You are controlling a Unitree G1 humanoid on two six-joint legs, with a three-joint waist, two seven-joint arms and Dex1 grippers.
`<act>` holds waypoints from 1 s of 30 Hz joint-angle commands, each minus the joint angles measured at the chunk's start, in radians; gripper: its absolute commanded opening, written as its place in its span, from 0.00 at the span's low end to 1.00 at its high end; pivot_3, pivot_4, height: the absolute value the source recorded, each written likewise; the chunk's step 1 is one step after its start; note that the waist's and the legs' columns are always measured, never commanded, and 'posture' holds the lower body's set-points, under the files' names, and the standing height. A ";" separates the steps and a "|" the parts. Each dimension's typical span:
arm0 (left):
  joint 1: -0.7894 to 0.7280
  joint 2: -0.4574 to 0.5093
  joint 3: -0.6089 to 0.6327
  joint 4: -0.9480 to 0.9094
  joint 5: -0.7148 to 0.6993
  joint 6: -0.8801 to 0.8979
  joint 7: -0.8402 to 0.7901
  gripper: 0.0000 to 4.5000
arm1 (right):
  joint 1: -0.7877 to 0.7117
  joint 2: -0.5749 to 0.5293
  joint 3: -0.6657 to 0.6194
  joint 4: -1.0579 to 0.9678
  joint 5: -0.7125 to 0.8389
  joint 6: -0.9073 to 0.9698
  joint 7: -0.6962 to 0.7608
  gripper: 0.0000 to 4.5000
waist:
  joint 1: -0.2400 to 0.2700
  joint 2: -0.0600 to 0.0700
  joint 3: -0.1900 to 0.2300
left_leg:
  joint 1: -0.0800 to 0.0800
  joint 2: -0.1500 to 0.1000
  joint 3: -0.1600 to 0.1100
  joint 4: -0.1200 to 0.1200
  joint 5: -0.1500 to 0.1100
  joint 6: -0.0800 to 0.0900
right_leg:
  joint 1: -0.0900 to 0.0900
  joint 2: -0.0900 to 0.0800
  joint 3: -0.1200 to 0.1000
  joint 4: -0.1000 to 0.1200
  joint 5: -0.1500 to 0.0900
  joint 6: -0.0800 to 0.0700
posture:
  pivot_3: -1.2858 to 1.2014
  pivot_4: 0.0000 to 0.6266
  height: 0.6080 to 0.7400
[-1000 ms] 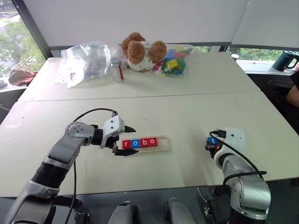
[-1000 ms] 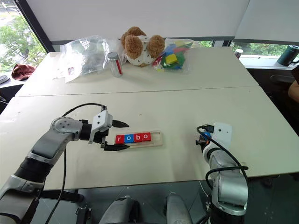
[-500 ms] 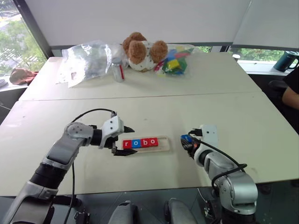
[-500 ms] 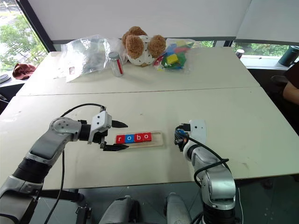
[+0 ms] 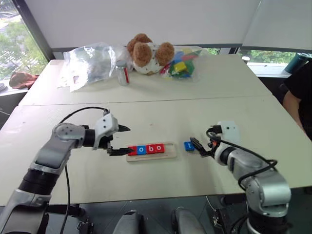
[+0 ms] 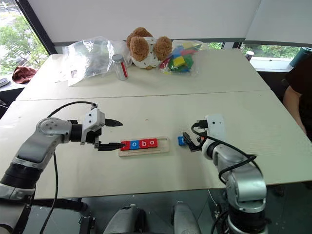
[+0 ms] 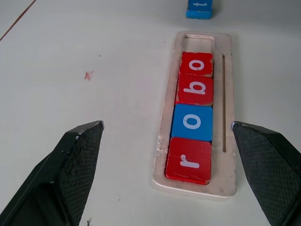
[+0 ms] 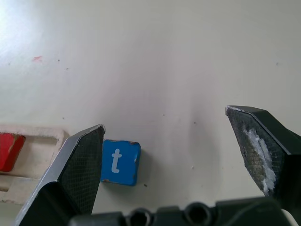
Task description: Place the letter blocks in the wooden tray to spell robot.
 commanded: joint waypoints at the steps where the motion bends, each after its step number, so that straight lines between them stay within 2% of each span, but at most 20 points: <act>1: 0.009 0.024 0.045 -0.029 -0.031 0.004 -0.013 1.00 | -0.033 -0.168 -0.016 0.087 0.093 -0.160 0.221 0.99 | 0.000 0.000 0.000 | 0.000 0.000 0.000 0.000 0.000 0.000 | 0.000 0.000 0.000 -0.001 0.000 0.000 | 0.52 0.24 1.00; 3: 0.018 0.037 0.048 -0.036 -0.033 0.004 -0.021 1.00 | -0.029 -0.263 -0.006 0.156 0.134 -0.300 0.375 0.99 | 0.000 0.000 0.000 | 0.000 0.000 0.001 0.001 -0.001 0.001 | 0.002 0.000 0.000 -0.002 0.000 0.000 | 0.52 0.24 1.00; 7: 0.039 0.075 0.064 -0.067 -0.063 0.028 -0.052 1.00 | 0.006 -0.461 0.084 0.416 0.080 -0.813 0.767 0.99 | 0.000 -0.001 0.001 | 0.000 0.000 0.001 0.000 -0.001 0.003 | 0.002 0.000 -0.001 -0.004 0.000 0.000 | 0.52 0.24 1.00; 10: 0.057 0.108 0.067 -0.081 -0.063 0.028 -0.073 1.00 | -0.065 -0.512 0.187 0.676 -0.003 -1.063 0.908 0.99 | -0.003 -0.002 0.001 | 0.000 0.000 0.001 0.001 -0.002 0.003 | 0.003 0.000 -0.001 -0.004 0.000 0.000 | 0.52 0.24 1.00; 13: 0.079 0.135 0.063 -0.069 -0.039 -0.007 -0.079 1.00 | -0.164 -0.481 0.225 0.851 -0.029 -1.203 0.956 0.99 | -0.004 -0.001 0.002 | 0.001 0.000 0.003 0.001 -0.002 0.003 | 0.003 -0.001 0.001 -0.003 0.000 0.000 | 0.52 0.24 1.00; 18: 0.123 0.126 0.107 -0.098 -0.064 0.008 -0.038 1.00 | -0.330 -0.389 0.294 1.133 -0.089 -1.371 1.005 0.99 | -0.005 -0.001 0.002 | 0.001 0.002 0.003 0.001 -0.001 0.002 | 0.002 0.000 0.002 -0.002 0.000 0.000 | 0.52 0.24 1.00; 27: 0.140 0.114 0.105 -0.131 -0.065 0.019 0.007 1.00 | -0.427 -0.312 0.319 1.332 -0.133 -1.491 1.027 0.99 | -0.001 -0.001 0.002 | 0.000 0.000 0.002 0.001 -0.001 0.002 | 0.002 -0.003 0.001 -0.004 0.000 0.000 | 0.52 0.24 1.00; 30: 0.130 0.108 0.095 -0.125 -0.058 0.017 0.011 1.00 | -0.441 -0.302 0.317 1.361 -0.136 -1.508 1.031 0.80 | -0.002 -0.001 0.002 | 0.001 0.001 0.002 0.001 -0.001 0.001 | 0.002 -0.003 0.001 -0.003 0.000 0.000 | 0.52 0.24 1.00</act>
